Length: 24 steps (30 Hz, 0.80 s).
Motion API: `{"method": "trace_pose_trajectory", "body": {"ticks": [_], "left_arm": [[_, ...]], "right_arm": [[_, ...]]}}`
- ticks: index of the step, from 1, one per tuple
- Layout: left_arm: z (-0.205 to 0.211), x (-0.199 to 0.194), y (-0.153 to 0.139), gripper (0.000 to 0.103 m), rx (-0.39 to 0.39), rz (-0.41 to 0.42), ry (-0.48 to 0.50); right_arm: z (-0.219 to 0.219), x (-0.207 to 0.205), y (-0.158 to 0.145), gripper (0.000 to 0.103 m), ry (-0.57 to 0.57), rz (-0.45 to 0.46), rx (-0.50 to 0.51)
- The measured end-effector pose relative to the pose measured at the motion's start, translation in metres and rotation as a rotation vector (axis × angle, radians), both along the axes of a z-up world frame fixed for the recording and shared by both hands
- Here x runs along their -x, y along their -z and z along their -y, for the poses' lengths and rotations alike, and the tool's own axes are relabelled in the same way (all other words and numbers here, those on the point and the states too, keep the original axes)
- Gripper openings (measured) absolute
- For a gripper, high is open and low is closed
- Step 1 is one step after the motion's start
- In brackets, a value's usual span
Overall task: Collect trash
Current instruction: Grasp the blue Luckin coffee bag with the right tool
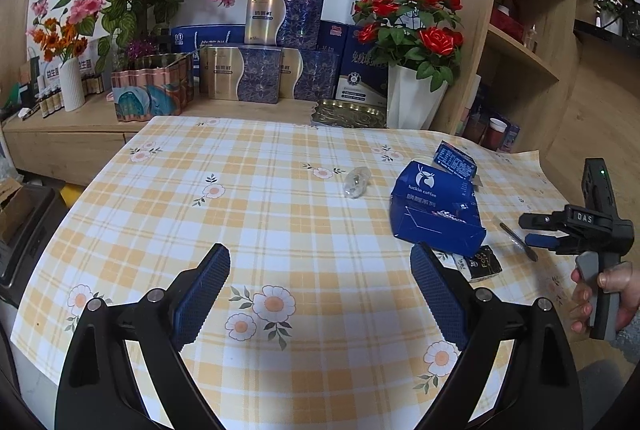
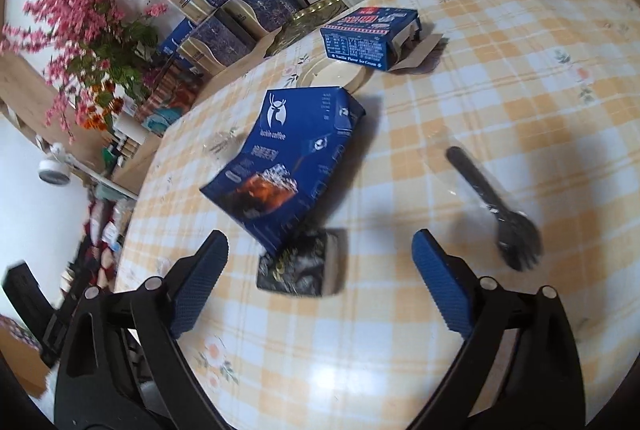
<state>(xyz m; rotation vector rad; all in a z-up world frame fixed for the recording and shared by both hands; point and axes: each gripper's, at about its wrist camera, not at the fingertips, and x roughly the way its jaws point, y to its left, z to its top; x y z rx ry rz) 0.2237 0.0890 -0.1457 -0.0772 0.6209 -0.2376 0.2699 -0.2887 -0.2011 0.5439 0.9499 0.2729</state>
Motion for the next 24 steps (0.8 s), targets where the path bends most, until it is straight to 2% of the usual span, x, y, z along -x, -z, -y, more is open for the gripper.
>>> {"method": "trace_pose_trajectory", "body": {"ticks": [9, 12, 15, 18, 20, 22, 24], "left_arm": [[-0.005, -0.007, 0.012, 0.089, 0.005, -0.024, -0.013], [-0.005, -0.009, 0.015, 0.089, 0.005, -0.029, -0.014], [-0.004, -0.011, 0.016, 0.089, 0.005, -0.033, -0.013], [-0.002, -0.013, 0.016, 0.089, 0.006, -0.034, -0.011], [-0.001, -0.014, 0.017, 0.089, 0.007, -0.036, -0.011], [0.001, -0.014, 0.017, 0.089, 0.007, -0.037, -0.009], [0.002, -0.013, 0.017, 0.089, 0.005, -0.037, -0.007]], "right_arm": [[-0.009, -0.045, 0.022, 0.079, 0.024, -0.040, -0.204], [-0.010, -0.059, 0.029, 0.076, 0.045, -0.046, -0.249], [-0.010, -0.071, 0.036, 0.069, 0.067, -0.061, -0.286], [-0.010, -0.078, 0.046, 0.055, 0.094, -0.082, -0.331], [-0.010, -0.080, 0.051, 0.020, 0.098, -0.108, -0.368], [-0.008, -0.078, 0.049, 0.019, 0.099, -0.113, -0.394], [-0.007, -0.074, 0.034, 0.018, 0.102, -0.068, -0.390]]}}
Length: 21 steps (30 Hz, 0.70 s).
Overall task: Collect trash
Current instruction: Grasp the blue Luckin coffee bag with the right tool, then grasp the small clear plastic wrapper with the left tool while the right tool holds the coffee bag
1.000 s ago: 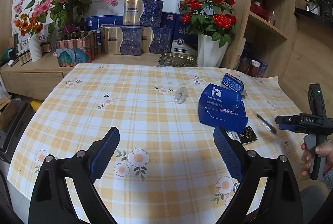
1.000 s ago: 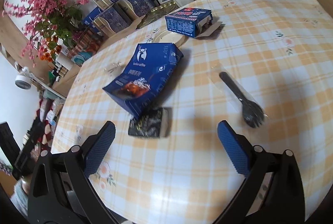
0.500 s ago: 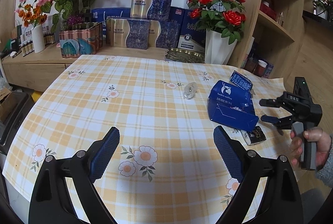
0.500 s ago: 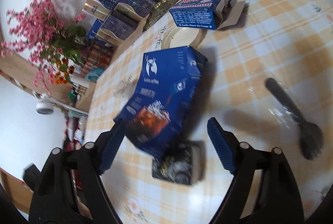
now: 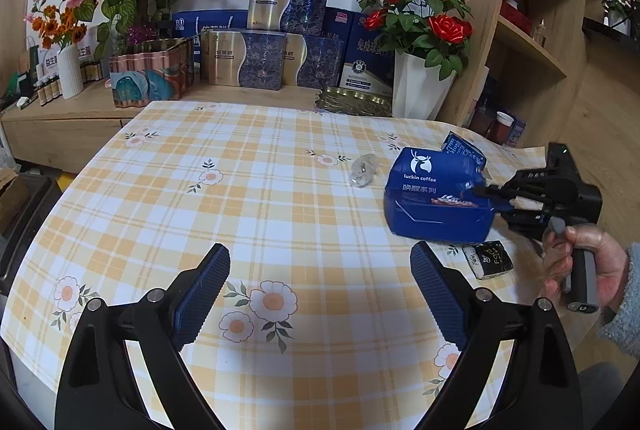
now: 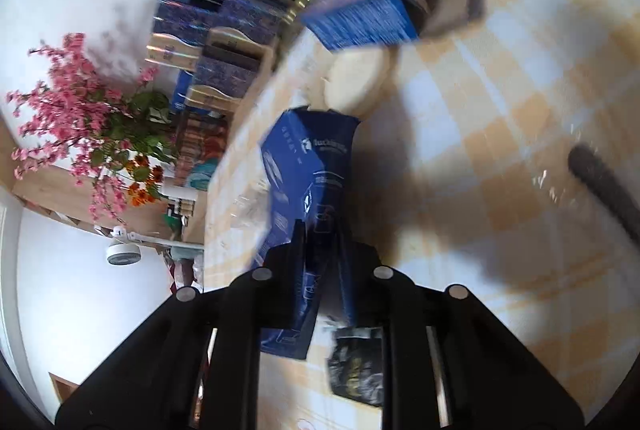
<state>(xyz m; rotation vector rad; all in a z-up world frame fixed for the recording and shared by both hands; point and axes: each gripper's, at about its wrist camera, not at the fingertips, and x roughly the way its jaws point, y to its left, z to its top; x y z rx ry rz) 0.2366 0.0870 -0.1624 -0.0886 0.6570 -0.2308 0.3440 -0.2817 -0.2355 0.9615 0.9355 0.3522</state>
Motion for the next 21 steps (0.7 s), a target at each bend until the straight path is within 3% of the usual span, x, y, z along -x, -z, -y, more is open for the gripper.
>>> {"method": "trace_pose_trajectory", "body": {"ticks": [2, 7, 12, 15, 18, 21], "left_arm": [[0.001, 0.001, -0.001, 0.089, 0.004, -0.003, -0.002], [0.002, 0.006, -0.007, 0.089, 0.020, 0.004, 0.001], [0.008, 0.013, -0.013, 0.089, 0.028, 0.015, 0.020], [0.015, 0.015, -0.014, 0.089, 0.030, 0.014, 0.040], [0.024, 0.016, -0.014, 0.089, 0.024, 0.009, 0.062], [0.032, 0.017, -0.013, 0.089, 0.026, 0.004, 0.080]], "right_arm": [[0.001, 0.003, -0.024, 0.018, 0.004, 0.052, 0.044], [0.002, 0.013, -0.092, 0.018, -0.052, 0.200, 0.315], [0.017, 0.030, -0.140, 0.018, -0.080, 0.246, 0.580], [0.016, 0.042, -0.147, 0.018, -0.143, 0.236, 0.760], [0.006, 0.051, -0.131, 0.018, -0.217, 0.182, 0.870], [0.005, 0.062, -0.123, 0.018, -0.233, 0.190, 0.882]]}}
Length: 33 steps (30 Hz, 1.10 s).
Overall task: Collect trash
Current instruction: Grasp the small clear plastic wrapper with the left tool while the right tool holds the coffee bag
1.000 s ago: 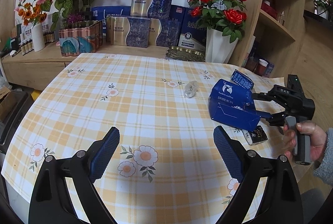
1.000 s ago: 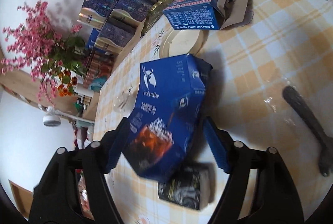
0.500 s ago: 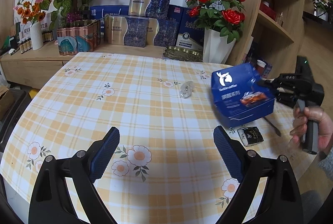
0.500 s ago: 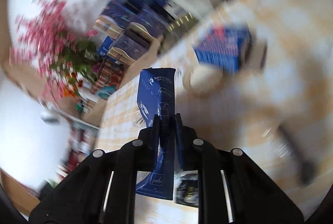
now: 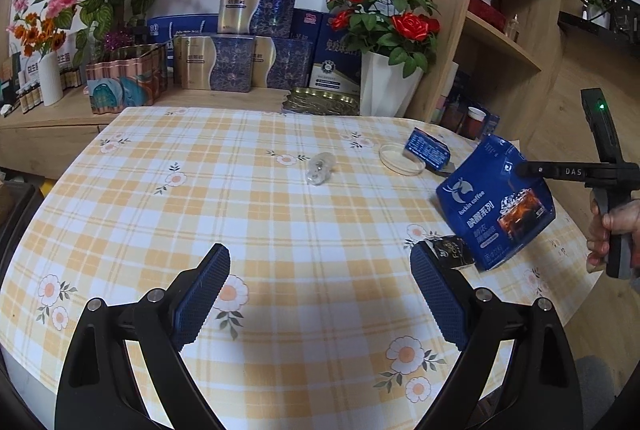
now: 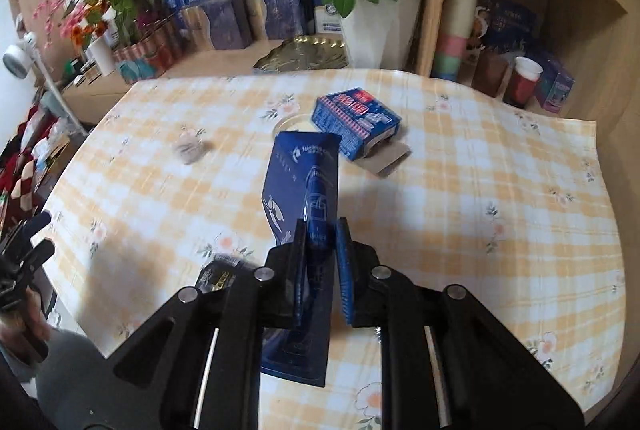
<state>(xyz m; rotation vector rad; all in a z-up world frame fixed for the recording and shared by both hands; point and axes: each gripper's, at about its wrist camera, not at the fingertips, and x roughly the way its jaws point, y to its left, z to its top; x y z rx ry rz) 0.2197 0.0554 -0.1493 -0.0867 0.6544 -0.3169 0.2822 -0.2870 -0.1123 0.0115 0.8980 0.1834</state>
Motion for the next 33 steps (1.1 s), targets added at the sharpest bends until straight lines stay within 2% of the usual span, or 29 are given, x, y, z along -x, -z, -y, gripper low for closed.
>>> {"method": "trace_pose_trajectory", "body": {"ticks": [5, 8, 13, 15, 19, 24, 26, 33], "left_arm": [[0.005, 0.001, 0.000, 0.089, -0.007, -0.005, 0.015], [0.004, -0.001, 0.000, 0.089, -0.002, -0.010, 0.011], [-0.002, -0.014, 0.006, 0.089, 0.053, -0.067, 0.001], [-0.004, -0.030, 0.010, 0.089, 0.091, -0.119, 0.002], [-0.002, -0.073, 0.016, 0.088, 0.125, -0.169, -0.018], [0.026, -0.133, 0.027, 0.077, 0.057, -0.187, 0.033], [0.039, -0.157, 0.034, 0.065, 0.033, -0.199, 0.045], [0.069, -0.215, 0.052, 0.064, -0.015, -0.229, 0.016]], "right_arm": [[-0.005, -0.002, 0.001, 0.020, -0.017, -0.010, -0.046], [-0.012, -0.003, 0.003, 0.021, -0.044, -0.047, -0.059], [-0.016, -0.012, 0.015, 0.021, -0.048, -0.108, -0.082], [-0.013, -0.017, 0.022, 0.021, -0.041, -0.137, -0.111], [-0.006, -0.020, 0.021, 0.020, -0.023, -0.130, -0.163], [0.008, -0.012, 0.006, 0.020, 0.003, -0.056, -0.193], [0.016, -0.008, 0.003, 0.020, 0.007, -0.038, -0.218], [0.039, 0.000, 0.006, 0.020, 0.041, -0.041, -0.248]]}}
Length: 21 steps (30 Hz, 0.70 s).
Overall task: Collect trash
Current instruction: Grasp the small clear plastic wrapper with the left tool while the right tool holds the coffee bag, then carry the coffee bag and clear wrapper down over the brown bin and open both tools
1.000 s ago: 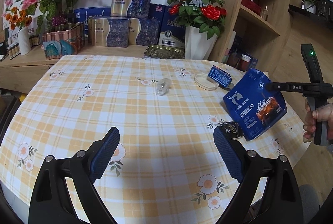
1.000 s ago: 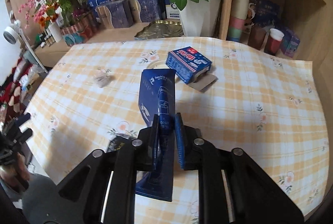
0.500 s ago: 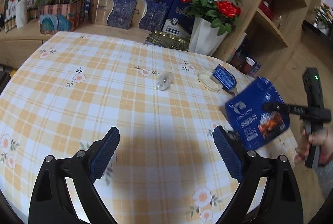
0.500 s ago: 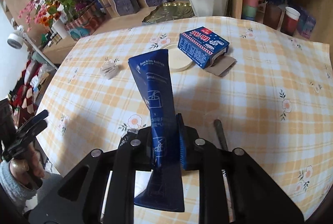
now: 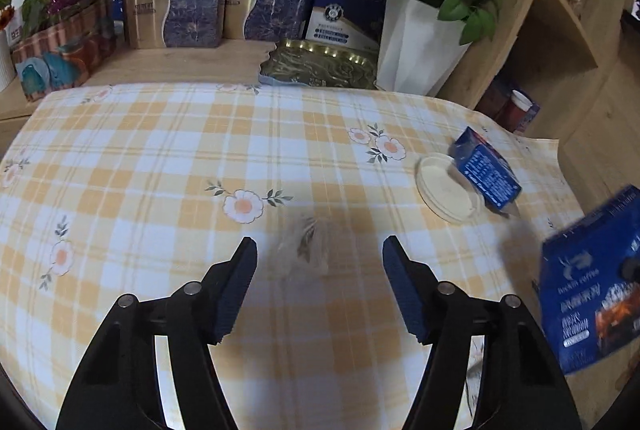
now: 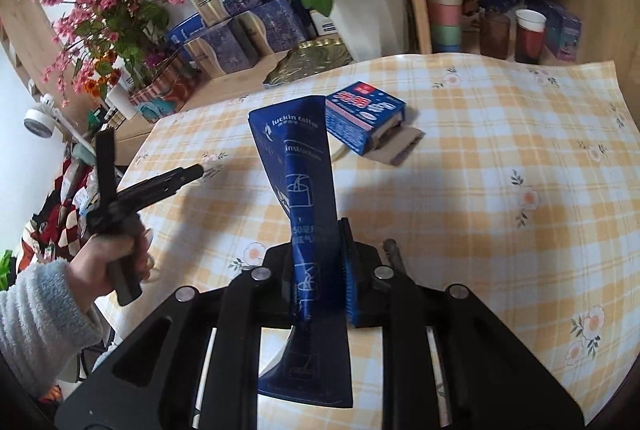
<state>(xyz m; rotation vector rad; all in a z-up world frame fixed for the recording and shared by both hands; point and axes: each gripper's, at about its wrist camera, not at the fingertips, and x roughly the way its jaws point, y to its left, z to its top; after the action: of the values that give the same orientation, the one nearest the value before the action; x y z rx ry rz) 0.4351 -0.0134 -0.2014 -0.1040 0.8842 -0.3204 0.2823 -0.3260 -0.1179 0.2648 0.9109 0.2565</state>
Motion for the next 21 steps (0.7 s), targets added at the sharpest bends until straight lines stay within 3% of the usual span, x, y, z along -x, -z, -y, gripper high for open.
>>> {"method": "trace_pose_trajectory", "body": {"ticks": [3, 5, 8, 13, 17, 21], "left_arm": [[0.006, -0.014, 0.012, 0.061, -0.028, -0.035, -0.014], [0.008, -0.017, 0.018, 0.027, -0.052, -0.054, -0.022], [0.007, -0.007, 0.016, 0.017, -0.036, -0.057, 0.012], [0.003, 0.029, -0.003, 0.014, -0.043, -0.040, 0.075], [0.000, 0.077, -0.036, 0.014, -0.024, 0.024, 0.134], [-0.006, 0.130, -0.065, 0.014, 0.034, 0.069, 0.156]], "right_arm": [[0.007, 0.004, 0.001, 0.020, 0.012, 0.004, -0.005], [0.010, 0.006, 0.001, 0.020, 0.018, 0.007, -0.006], [0.011, 0.009, 0.000, 0.020, 0.020, 0.011, -0.011], [0.008, 0.019, -0.004, 0.020, 0.032, 0.034, -0.036], [0.001, 0.034, -0.010, 0.020, 0.036, 0.048, -0.056], [-0.009, 0.056, -0.015, 0.020, 0.040, 0.055, -0.062]]}}
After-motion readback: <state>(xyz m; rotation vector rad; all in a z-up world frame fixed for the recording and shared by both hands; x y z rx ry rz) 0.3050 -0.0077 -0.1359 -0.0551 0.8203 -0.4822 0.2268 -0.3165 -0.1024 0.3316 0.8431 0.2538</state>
